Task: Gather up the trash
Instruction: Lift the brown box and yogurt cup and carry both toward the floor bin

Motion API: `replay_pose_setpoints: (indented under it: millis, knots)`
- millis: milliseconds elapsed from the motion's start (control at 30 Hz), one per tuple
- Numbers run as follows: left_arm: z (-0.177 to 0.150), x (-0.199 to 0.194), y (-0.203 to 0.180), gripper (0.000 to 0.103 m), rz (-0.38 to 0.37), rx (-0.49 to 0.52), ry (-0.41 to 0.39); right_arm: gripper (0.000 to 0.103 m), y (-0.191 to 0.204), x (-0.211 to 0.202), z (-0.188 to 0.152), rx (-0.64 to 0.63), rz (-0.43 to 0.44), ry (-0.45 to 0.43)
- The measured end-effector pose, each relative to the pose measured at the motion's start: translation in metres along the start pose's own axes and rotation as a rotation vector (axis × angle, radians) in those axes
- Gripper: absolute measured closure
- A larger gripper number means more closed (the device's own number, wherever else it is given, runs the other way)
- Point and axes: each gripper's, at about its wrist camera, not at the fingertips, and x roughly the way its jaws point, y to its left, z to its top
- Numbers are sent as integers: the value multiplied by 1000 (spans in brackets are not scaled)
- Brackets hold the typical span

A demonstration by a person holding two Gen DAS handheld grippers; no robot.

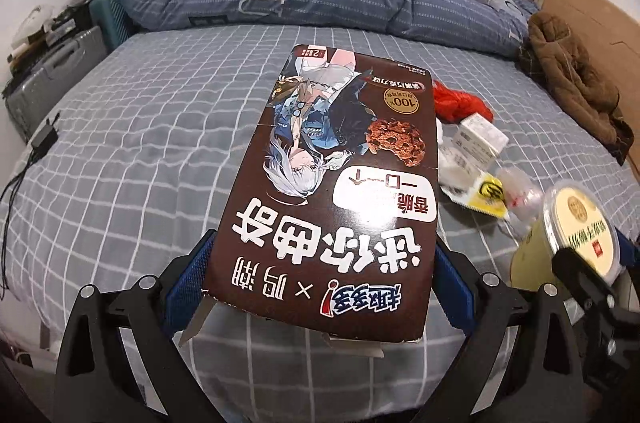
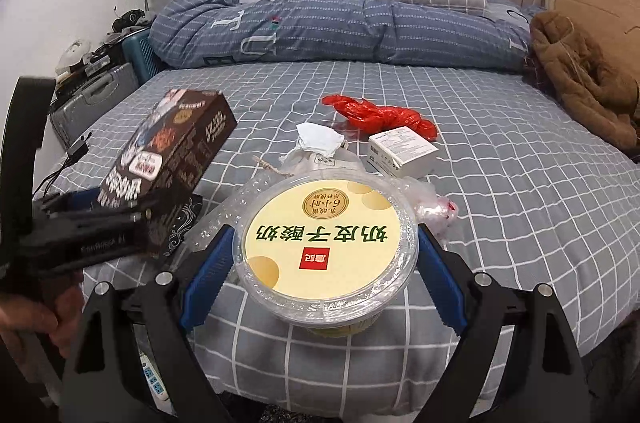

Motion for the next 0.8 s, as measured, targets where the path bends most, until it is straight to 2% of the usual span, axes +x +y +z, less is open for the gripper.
replay_pose_setpoints:
  millis: [567, 800]
  knots:
    - [-58, -43, -3, 9, -23, -11, 44, 19, -3, -47, -23, 36, -34, -30]
    - [-76, -77, -4, 9, -36, -5, 45, 19, -5, -79, -42, 50, -50, -20]
